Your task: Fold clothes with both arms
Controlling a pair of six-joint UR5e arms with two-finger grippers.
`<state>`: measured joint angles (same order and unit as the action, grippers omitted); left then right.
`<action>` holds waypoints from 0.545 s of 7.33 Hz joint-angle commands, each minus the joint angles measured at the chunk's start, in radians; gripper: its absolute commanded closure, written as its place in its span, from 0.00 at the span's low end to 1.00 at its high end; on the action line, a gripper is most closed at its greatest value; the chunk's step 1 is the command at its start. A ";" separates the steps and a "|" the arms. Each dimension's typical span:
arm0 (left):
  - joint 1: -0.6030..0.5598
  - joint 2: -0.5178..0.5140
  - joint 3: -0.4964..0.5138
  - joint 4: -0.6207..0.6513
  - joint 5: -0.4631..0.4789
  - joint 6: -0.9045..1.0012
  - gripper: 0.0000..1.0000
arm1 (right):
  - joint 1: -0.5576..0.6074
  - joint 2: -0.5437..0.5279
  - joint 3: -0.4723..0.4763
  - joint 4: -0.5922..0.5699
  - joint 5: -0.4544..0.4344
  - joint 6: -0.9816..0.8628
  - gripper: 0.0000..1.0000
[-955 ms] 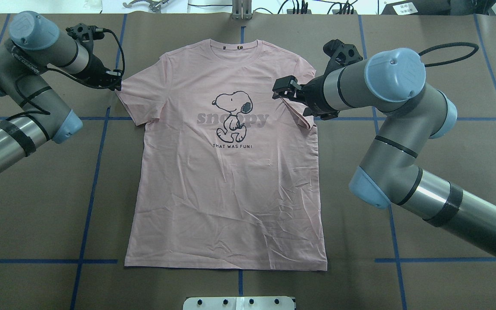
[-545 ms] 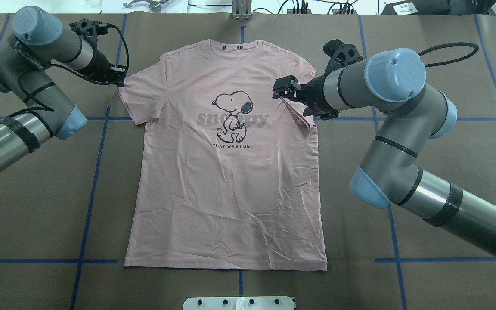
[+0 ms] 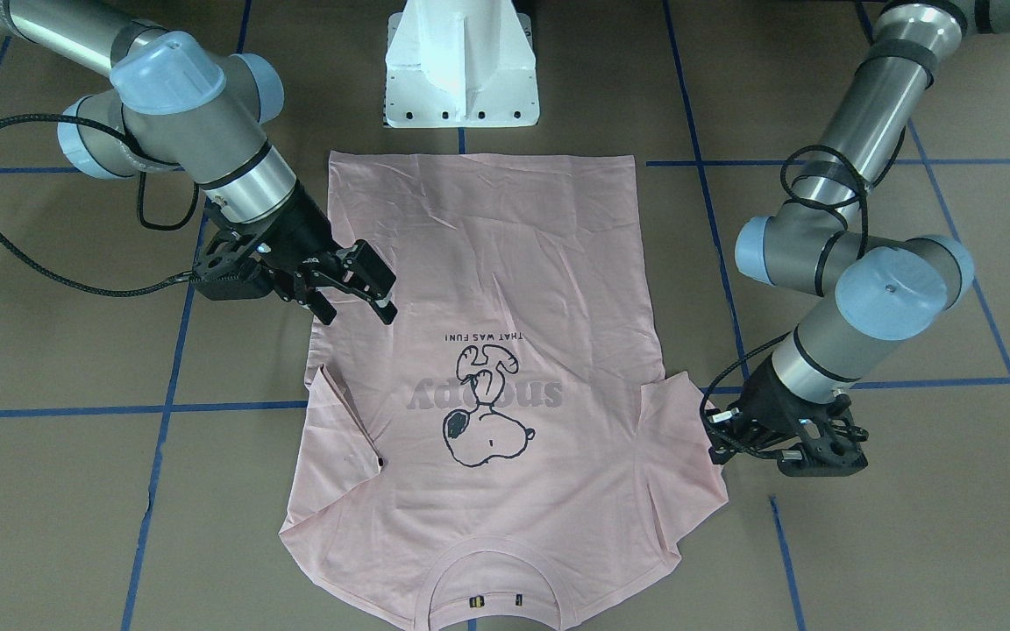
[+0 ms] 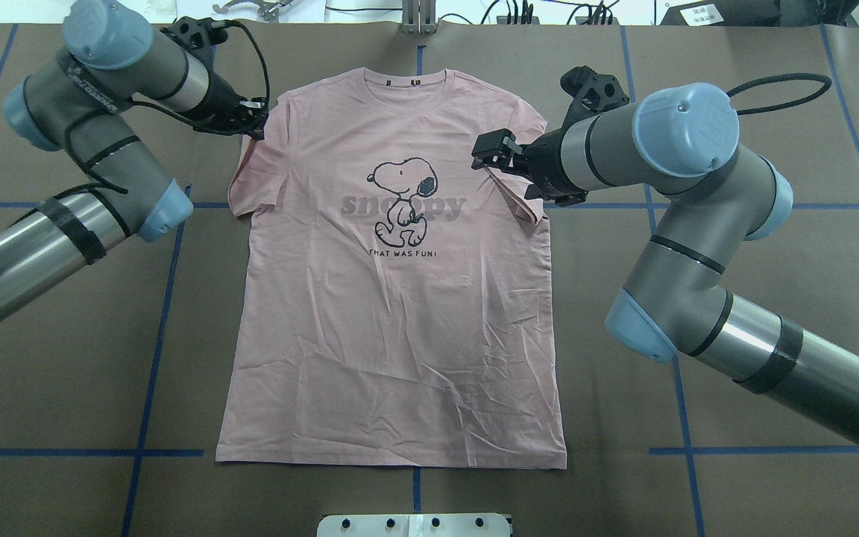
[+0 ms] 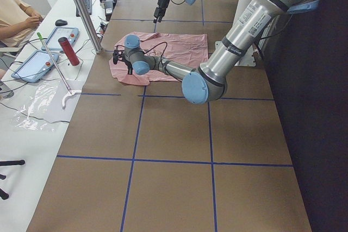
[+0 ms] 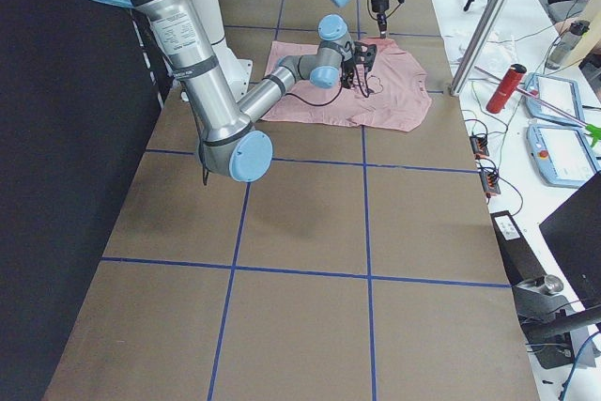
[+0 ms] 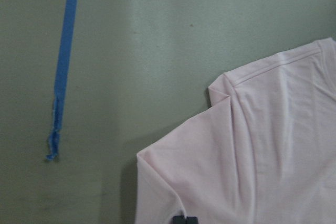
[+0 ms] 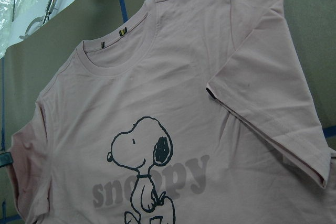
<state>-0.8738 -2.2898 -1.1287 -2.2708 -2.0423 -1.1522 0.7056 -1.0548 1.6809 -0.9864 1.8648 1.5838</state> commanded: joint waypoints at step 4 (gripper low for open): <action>0.071 -0.158 0.179 -0.007 0.134 -0.038 1.00 | 0.000 -0.001 -0.003 0.000 0.002 -0.005 0.00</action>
<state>-0.8060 -2.4394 -0.9771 -2.2545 -1.9278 -1.1897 0.7056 -1.0561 1.6783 -0.9863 1.8668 1.5797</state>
